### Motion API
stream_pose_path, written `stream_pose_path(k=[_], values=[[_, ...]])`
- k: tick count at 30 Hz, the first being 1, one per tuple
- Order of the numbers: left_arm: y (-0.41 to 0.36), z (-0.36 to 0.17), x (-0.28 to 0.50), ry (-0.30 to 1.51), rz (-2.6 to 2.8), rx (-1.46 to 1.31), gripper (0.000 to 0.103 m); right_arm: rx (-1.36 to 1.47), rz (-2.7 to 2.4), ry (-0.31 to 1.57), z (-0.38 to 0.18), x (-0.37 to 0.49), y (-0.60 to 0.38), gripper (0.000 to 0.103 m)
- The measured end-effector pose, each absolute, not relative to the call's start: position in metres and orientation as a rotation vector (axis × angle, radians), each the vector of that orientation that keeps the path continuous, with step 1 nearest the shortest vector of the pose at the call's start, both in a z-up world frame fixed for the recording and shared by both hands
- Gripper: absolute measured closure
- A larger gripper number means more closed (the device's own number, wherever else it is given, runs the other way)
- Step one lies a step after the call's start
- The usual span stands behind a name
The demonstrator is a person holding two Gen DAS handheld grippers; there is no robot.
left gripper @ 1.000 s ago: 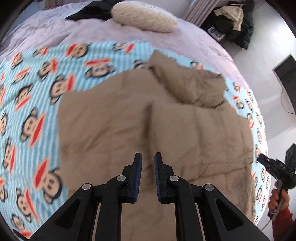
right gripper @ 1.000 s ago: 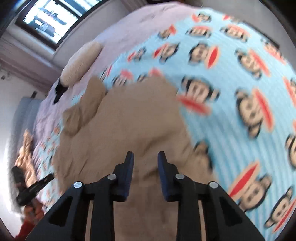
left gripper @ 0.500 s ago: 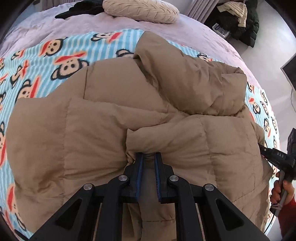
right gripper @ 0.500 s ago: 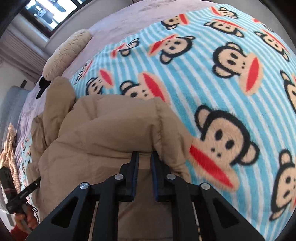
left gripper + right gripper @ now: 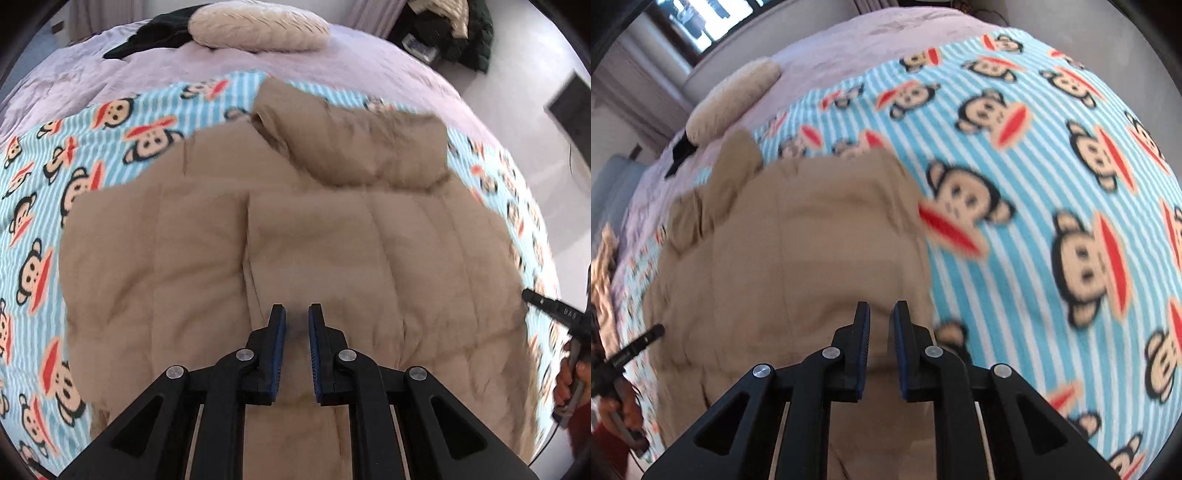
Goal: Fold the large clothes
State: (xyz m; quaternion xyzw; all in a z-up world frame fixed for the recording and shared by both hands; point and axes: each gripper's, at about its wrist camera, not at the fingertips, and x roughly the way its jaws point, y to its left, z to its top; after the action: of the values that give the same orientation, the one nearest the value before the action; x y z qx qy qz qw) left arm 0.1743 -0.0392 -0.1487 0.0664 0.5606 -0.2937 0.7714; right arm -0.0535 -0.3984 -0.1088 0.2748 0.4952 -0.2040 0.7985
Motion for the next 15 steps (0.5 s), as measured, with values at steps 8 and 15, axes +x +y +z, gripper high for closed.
stream_pose_path(k=[8,15], values=[[-0.035,-0.165,0.168,1.239,-0.554,0.171,0.089,0.63,-0.415,1.087,-0.117,-0.062,-0.4,0.088],[-0.034,-0.139,0.151,1.198,-0.503,0.21,0.089,0.711,-0.383,1.103,-0.105,-0.08,-0.397,0.084]])
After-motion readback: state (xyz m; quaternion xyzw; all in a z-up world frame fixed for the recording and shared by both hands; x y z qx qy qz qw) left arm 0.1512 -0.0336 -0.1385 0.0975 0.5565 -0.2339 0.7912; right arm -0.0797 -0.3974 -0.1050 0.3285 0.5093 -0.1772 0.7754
